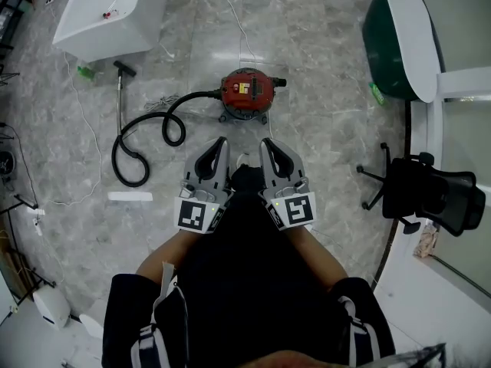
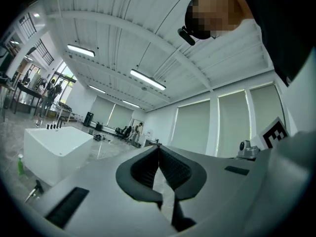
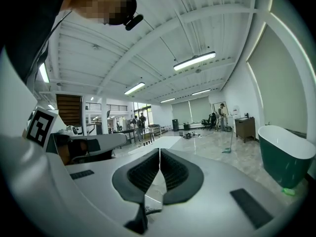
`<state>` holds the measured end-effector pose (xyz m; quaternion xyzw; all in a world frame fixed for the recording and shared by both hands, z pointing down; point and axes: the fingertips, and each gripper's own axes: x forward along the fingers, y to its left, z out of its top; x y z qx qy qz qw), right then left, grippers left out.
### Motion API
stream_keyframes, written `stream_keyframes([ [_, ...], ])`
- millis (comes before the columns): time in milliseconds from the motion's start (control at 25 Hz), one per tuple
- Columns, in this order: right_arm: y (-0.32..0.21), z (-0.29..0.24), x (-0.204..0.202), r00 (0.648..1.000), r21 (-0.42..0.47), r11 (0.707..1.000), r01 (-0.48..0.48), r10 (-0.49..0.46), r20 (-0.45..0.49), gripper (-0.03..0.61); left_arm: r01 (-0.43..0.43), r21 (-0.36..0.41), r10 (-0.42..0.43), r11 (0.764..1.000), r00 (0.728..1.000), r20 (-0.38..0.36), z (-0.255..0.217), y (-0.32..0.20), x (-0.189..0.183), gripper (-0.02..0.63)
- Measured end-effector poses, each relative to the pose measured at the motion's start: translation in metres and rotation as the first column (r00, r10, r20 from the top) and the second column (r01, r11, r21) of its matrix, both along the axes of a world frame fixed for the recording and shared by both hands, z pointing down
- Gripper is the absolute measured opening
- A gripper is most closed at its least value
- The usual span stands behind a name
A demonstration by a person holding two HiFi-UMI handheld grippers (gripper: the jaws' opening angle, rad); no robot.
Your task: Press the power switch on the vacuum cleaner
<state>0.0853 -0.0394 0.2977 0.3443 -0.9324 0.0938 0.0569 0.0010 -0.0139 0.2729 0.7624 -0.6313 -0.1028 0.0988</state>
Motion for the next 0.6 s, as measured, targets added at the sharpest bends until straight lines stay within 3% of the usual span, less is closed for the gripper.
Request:
stream_keyframes([
  [240, -0.018, 0.014, -0.005, 0.997, -0.025, 0.997, 0.071, -0.072, -0.039, 0.020, 0.005, 0.006, -0.005, 1.000, 1.000, -0.004, 0.001, -0.017, 0.004, 0.018],
  [440, -0.043, 0.008, -0.012, 0.980, 0.097, 0.983, 0.157, -0.142, -0.140, 0.020, 0.016, 0.018, -0.017, 1.000, 0.999, 0.027, -0.005, -0.026, 0.002, 0.018],
  [600, -0.054, 0.022, -0.021, 0.964, 0.054, 0.978, 0.202, -0.189, -0.185, 0.020, 0.031, 0.002, -0.031, 1.000, 0.998, 0.049, 0.001, -0.026, -0.001, 0.018],
])
